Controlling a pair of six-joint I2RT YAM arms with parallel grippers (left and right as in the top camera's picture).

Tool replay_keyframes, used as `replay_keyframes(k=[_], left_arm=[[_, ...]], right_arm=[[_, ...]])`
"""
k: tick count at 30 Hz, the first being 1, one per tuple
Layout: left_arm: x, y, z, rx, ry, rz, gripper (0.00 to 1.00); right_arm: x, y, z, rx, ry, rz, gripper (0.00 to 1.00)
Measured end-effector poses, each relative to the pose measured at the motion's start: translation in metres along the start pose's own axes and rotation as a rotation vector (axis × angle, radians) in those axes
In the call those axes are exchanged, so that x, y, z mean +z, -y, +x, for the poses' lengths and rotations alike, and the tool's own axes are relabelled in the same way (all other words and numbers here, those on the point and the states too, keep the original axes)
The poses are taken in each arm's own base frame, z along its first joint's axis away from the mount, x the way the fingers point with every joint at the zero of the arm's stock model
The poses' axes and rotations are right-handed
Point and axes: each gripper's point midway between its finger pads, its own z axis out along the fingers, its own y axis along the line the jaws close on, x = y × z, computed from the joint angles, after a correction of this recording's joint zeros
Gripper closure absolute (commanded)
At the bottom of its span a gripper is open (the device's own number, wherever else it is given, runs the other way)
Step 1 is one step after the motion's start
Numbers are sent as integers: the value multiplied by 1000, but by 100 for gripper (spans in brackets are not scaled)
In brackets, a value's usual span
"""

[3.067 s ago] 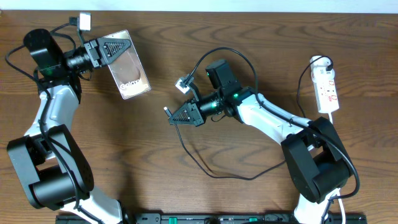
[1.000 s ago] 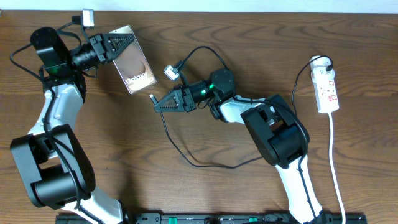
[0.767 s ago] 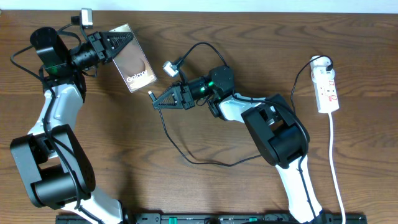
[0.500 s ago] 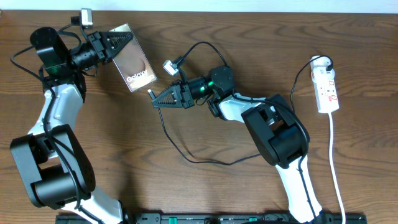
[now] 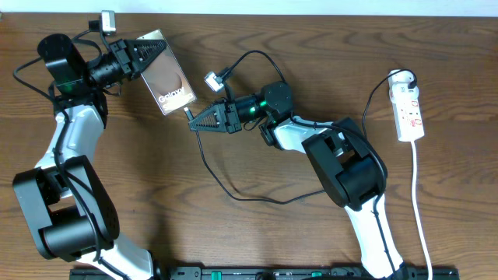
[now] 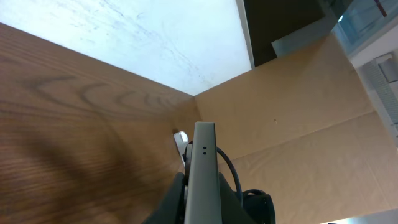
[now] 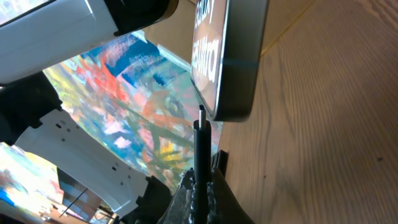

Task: Plug charger to phone and switch on socket

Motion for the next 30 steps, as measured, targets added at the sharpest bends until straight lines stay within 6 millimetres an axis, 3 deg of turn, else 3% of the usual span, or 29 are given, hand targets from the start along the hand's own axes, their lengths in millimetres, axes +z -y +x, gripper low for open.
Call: replay_keyframes(k=[13,30], left_arm=[[13,4,7,2,-23,11,92],[14,4,7,6,-25,12,93]], right_arm=[[0,0,0,0,1,1,99],[0,1,-2,3,14,4,99]])
